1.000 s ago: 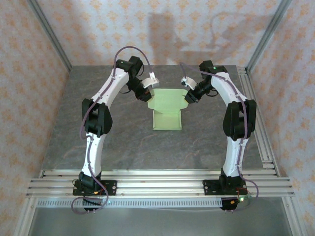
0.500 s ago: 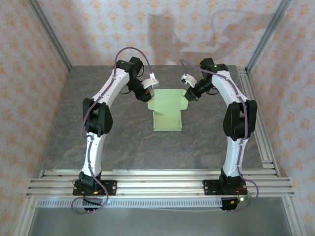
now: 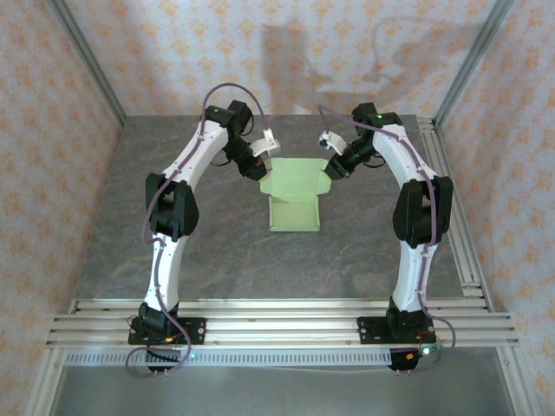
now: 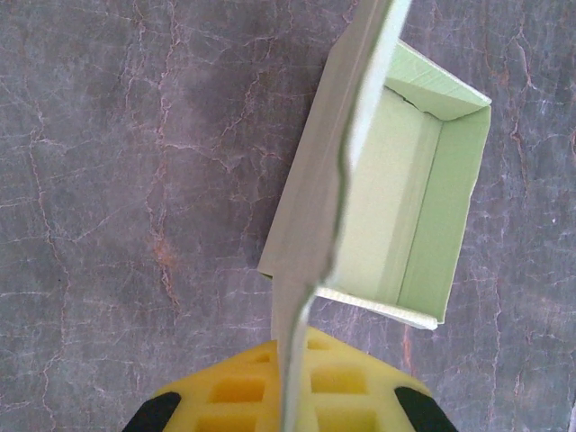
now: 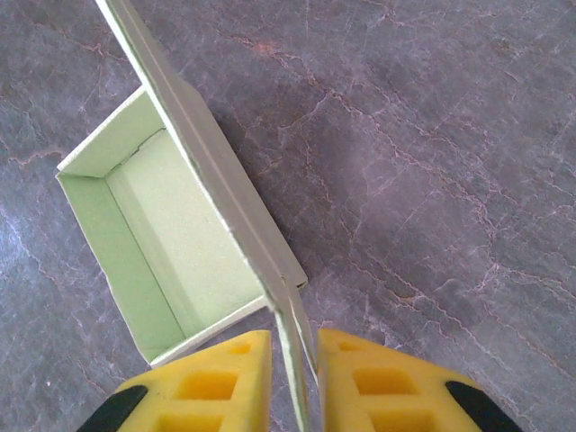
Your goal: Fold the paper box
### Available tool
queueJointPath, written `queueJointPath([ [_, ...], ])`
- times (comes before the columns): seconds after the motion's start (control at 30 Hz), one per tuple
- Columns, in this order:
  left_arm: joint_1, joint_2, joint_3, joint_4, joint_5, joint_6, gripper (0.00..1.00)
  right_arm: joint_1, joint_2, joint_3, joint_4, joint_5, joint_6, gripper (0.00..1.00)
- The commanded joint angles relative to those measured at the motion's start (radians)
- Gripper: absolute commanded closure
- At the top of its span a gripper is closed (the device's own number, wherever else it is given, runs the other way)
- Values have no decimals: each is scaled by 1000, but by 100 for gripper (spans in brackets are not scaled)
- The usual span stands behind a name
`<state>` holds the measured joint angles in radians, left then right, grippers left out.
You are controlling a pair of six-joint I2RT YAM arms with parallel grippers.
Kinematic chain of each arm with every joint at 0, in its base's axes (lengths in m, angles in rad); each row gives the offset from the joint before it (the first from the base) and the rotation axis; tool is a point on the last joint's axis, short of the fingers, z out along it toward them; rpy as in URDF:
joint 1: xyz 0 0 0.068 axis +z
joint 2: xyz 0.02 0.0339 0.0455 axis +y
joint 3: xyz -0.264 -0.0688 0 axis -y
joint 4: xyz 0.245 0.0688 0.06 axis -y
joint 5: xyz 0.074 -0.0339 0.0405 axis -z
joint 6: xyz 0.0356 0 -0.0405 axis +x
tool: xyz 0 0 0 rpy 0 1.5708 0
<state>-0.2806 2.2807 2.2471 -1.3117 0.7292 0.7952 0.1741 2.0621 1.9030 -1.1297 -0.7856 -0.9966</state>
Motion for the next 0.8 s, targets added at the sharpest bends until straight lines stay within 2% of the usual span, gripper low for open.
queueJointPath([
  [0.0,6,6,23,-35,13,18,100,5,18,15,-18,-20,-14,79],
  [0.33,6,8,23,-33,13,17,100,5,37,24,-19,-12,-13,79],
  [0.53,7,9,23,-34,10,18,100,5,43,45,-47,-17,-17,92],
  [0.6,6,8,23,-34,10,16,100,5,39,52,-58,-15,-17,100],
  [0.77,6,3,22,-6,5,-26,100,12,5,27,-28,-4,15,100],
])
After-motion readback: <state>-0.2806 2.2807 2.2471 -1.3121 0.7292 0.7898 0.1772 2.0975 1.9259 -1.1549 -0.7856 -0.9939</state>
